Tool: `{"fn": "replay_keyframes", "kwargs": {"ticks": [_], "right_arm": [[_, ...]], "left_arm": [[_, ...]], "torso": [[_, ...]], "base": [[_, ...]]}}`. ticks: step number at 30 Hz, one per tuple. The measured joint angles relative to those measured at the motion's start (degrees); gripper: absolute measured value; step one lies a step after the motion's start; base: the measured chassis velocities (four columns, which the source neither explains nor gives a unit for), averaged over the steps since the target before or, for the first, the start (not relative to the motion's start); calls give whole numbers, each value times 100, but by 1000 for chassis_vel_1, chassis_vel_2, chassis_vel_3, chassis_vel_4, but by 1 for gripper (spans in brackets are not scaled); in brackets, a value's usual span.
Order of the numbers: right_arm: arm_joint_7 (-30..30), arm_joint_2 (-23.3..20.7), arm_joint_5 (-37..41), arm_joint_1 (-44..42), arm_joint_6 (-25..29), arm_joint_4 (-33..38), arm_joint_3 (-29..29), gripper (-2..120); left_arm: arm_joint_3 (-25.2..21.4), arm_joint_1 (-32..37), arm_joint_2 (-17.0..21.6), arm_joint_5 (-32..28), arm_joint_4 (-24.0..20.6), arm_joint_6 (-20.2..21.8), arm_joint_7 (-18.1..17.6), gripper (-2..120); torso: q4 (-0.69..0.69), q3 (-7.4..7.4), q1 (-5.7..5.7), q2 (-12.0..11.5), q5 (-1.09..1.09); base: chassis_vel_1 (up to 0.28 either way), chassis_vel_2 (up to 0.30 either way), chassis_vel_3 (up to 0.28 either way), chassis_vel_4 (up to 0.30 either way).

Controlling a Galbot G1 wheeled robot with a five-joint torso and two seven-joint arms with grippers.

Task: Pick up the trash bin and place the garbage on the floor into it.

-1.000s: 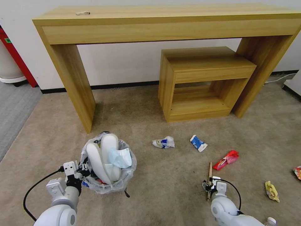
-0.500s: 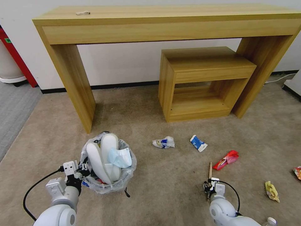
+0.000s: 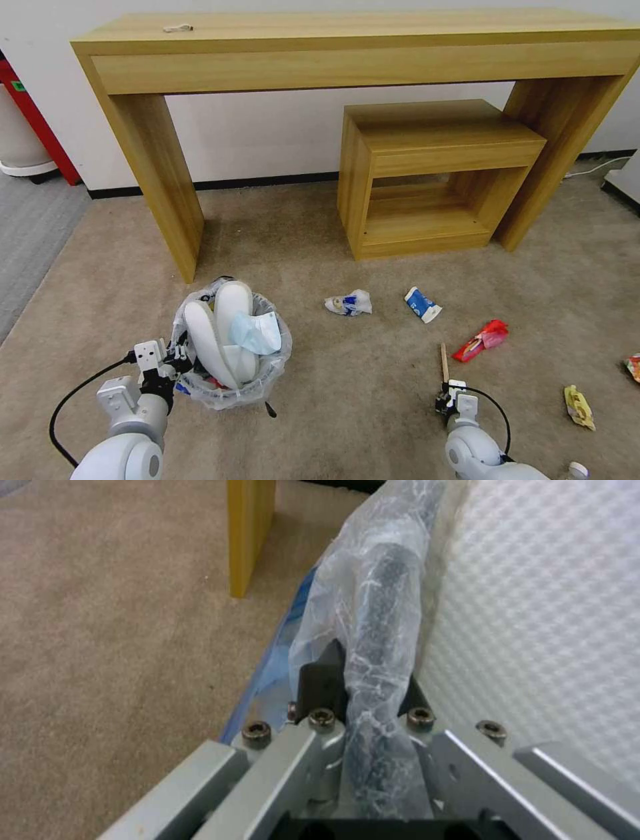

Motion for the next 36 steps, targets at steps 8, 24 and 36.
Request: {"fn": "replay_keyframes", "kwargs": {"ticks": [8, 24, 36], "right_arm": [[-481, -364, -222, -139, 675, 784, 202, 0], [-1827, -1215, -149, 1372, 1742, 3390, -610, 0], [-2825, -845, 290, 3006, 2515, 3805, -2086, 0]], "left_arm": [[-16, -24, 7, 10, 95, -1, 0, 2], [76, 15, -48, 161, 40, 23, 8, 2], [107, 29, -148, 254, -66, 52, 18, 2]], "torso": [[-1, 1, 0, 0, 0], [1, 0, 0, 0, -2], [1, 0, 0, -1, -1]], "base": [[0, 0, 0, 0], [0, 0, 0, 0], [0, 0, 0, 0]]}}
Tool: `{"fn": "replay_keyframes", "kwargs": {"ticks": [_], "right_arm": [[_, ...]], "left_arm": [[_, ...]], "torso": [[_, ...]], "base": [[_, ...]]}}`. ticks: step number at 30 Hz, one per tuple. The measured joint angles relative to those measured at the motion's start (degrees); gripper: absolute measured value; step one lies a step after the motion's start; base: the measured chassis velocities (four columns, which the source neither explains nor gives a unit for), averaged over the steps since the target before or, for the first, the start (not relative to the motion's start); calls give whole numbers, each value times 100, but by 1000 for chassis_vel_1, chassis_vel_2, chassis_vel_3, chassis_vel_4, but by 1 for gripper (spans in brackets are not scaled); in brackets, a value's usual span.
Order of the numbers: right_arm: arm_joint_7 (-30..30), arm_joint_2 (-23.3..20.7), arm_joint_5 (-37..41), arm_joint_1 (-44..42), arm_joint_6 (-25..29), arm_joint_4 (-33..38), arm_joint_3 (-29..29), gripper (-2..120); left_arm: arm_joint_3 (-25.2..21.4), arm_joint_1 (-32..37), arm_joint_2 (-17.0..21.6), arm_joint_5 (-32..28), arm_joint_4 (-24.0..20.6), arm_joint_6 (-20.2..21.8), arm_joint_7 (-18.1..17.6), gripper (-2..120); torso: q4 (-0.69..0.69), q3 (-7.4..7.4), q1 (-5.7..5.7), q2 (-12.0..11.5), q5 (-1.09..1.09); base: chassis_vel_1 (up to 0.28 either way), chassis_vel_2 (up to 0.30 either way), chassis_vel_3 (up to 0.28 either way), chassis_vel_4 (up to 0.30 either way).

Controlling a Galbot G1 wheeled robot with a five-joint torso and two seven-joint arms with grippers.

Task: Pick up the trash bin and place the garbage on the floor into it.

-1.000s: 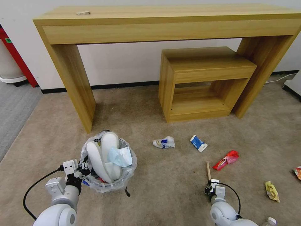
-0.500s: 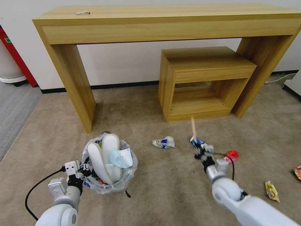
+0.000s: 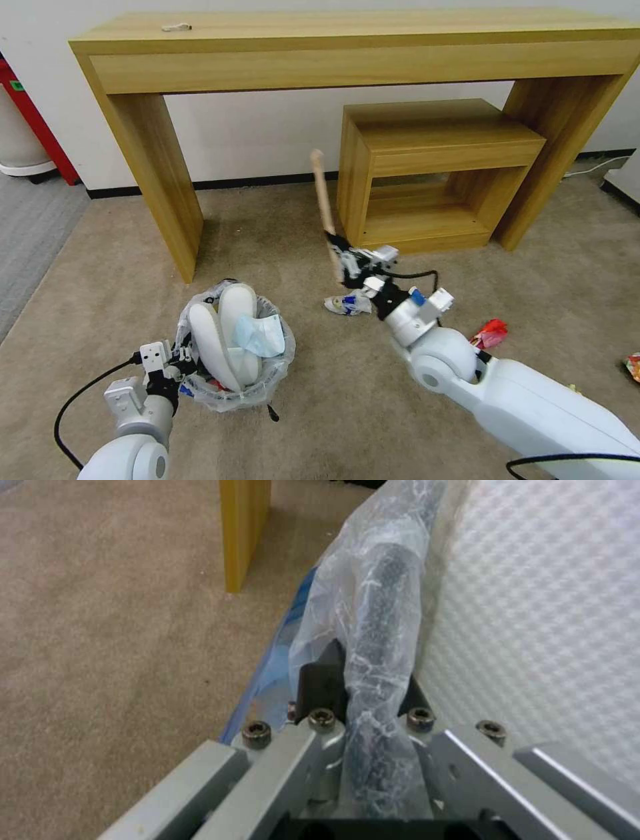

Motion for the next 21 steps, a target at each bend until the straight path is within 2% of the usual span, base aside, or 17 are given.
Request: {"fn": "replay_keyframes", "kwargs": {"ticks": [5, 10, 21], "right_arm": [[-261, 211, 51, 361, 247, -157, -690, 0], [-383, 435, 14, 561, 341, -386, -1141, 0], [-505, 703, -202, 658, 473, -813, -1641, 0]], "left_arm": [[2, 15, -27, 3, -84, 29, 1, 2], [-4, 34, -41, -2, -171, 58, 2, 2], [-49, 59, -28, -54, -257, 72, 0, 2]], "torso": [[0, 0, 0, 0, 0], [0, 0, 0, 0, 0], [0, 0, 0, 0, 0]], "base": [[0, 0, 0, 0], [0, 0, 0, 0], [0, 0, 0, 0]]}}
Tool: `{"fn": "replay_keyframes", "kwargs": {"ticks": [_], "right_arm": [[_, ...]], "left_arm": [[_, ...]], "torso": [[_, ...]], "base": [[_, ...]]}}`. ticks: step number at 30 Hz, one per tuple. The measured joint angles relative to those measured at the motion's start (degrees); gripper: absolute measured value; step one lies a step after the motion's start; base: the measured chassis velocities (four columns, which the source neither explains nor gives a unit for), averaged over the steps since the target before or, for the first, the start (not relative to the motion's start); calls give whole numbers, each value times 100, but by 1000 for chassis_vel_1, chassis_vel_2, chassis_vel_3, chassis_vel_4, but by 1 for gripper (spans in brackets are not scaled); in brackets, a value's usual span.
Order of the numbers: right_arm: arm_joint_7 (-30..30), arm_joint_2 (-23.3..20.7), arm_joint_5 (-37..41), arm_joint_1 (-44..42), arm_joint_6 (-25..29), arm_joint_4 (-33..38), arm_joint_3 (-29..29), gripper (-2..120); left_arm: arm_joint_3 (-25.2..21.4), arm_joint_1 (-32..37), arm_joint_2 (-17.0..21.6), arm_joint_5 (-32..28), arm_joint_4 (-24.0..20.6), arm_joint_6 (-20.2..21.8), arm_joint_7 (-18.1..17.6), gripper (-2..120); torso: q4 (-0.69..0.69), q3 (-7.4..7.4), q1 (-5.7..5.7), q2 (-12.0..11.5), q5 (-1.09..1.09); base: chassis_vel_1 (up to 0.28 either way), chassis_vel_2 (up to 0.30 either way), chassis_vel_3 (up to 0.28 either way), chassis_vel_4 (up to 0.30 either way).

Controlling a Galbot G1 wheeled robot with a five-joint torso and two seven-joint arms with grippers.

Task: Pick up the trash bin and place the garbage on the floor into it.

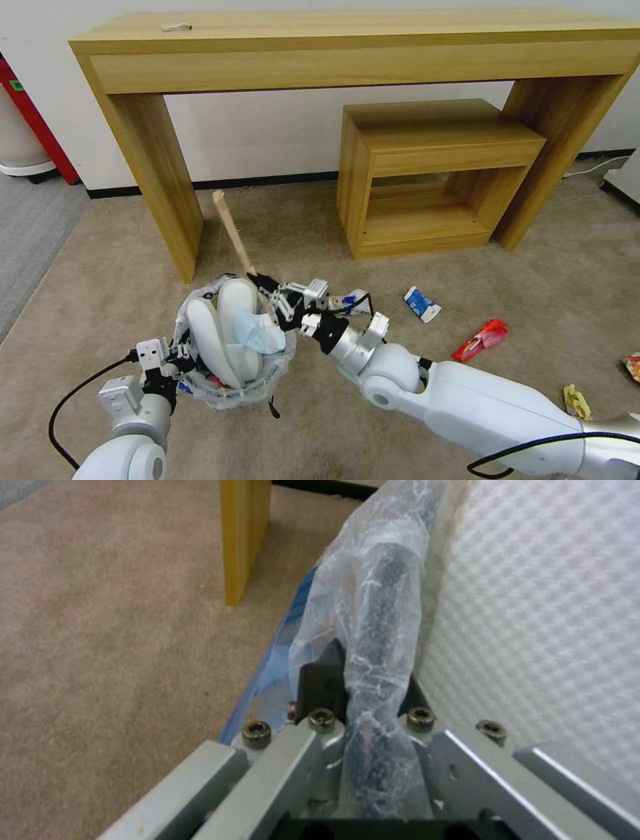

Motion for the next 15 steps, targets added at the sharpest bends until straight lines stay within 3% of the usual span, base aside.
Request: {"fn": "replay_keyframes", "kwargs": {"ticks": [15], "right_arm": [[-94, 121, -289, -172, 148, -390, -135, 0]], "left_arm": [[-4, 5, 6, -53, -66, 8, -4, 2]], "torso": [[-1, 0, 0, 0, 0]], "base": [[0, 0, 0, 0]]}}
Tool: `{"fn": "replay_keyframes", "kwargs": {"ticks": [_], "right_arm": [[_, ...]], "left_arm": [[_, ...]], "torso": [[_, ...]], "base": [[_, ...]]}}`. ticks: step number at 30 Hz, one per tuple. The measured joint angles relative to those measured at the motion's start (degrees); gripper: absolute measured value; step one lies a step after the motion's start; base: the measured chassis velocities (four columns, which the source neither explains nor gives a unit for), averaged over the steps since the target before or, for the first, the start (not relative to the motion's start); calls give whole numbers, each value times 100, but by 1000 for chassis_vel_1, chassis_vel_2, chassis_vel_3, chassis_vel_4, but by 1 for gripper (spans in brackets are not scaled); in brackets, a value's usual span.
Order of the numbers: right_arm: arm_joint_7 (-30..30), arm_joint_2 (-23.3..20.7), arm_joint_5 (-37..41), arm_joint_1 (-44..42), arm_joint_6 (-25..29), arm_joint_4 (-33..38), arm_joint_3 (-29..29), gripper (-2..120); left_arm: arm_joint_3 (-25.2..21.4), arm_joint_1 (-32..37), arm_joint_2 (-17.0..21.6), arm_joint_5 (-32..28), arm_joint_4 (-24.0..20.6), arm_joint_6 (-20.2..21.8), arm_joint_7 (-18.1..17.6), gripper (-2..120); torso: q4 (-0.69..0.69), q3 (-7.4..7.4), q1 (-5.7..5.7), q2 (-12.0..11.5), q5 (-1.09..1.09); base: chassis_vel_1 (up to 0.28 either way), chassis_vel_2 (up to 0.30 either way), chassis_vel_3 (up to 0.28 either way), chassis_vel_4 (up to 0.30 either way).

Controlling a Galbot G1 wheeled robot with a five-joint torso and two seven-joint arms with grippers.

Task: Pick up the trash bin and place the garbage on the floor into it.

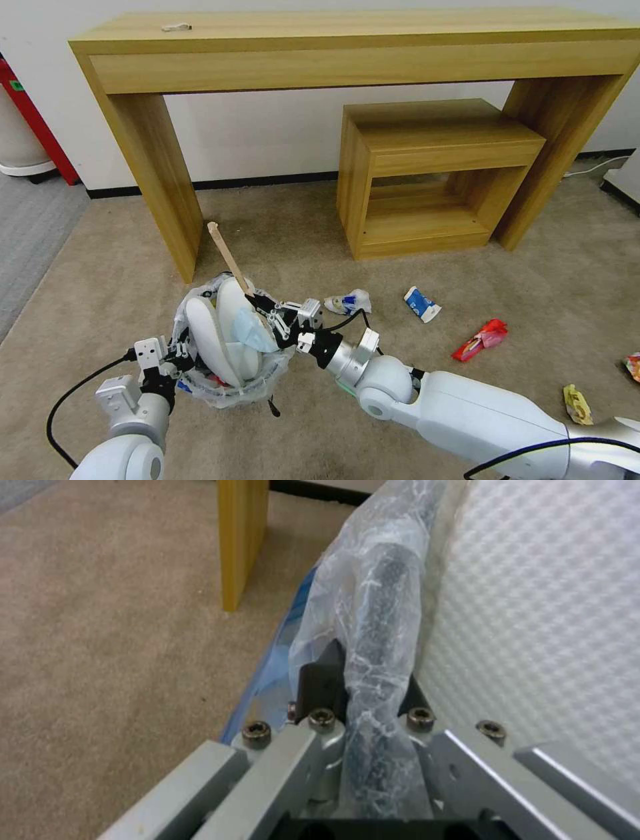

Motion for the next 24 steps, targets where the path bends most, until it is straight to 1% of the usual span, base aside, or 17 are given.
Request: {"fn": "replay_keyframes", "kwargs": {"ticks": [10, 20, 21, 22, 23, 24], "right_arm": [[-91, 132, -214, -57, 83, -323, -82, 0], [-80, 233, -363, -45, 52, -480, -146, 0], [-84, 228, -377, -44, 30, -479, -146, 8], [-84, 228, -387, -41, 19, -478, -146, 10], [-84, 228, -387, -41, 19, -478, -146, 10], [-82, 231, -406, -34, 9, -485, -146, 15]], "left_arm": [[19, 85, -3, -11, -130, 1, 0, 2], [42, 107, -2, 1, -195, 3, 8, 2], [40, 109, 1, 1, -195, 4, 9, 2], [39, 109, 2, 1, -195, 4, 9, 2], [39, 109, 2, 1, -195, 4, 9, 2], [39, 109, 2, 1, -196, 5, 9, 2]], "torso": [[0, 0, 0, 0, 0], [0, 0, 0, 0, 0], [0, 0, 0, 0, 0], [0, 0, 0, 0, 0], [0, 0, 0, 0, 0], [0, 0, 0, 0, 0]], "base": [[0, 0, 0, 0], [0, 0, 0, 0], [0, 0, 0, 0], [0, 0, 0, 0], [0, 0, 0, 0], [0, 0, 0, 0]]}}
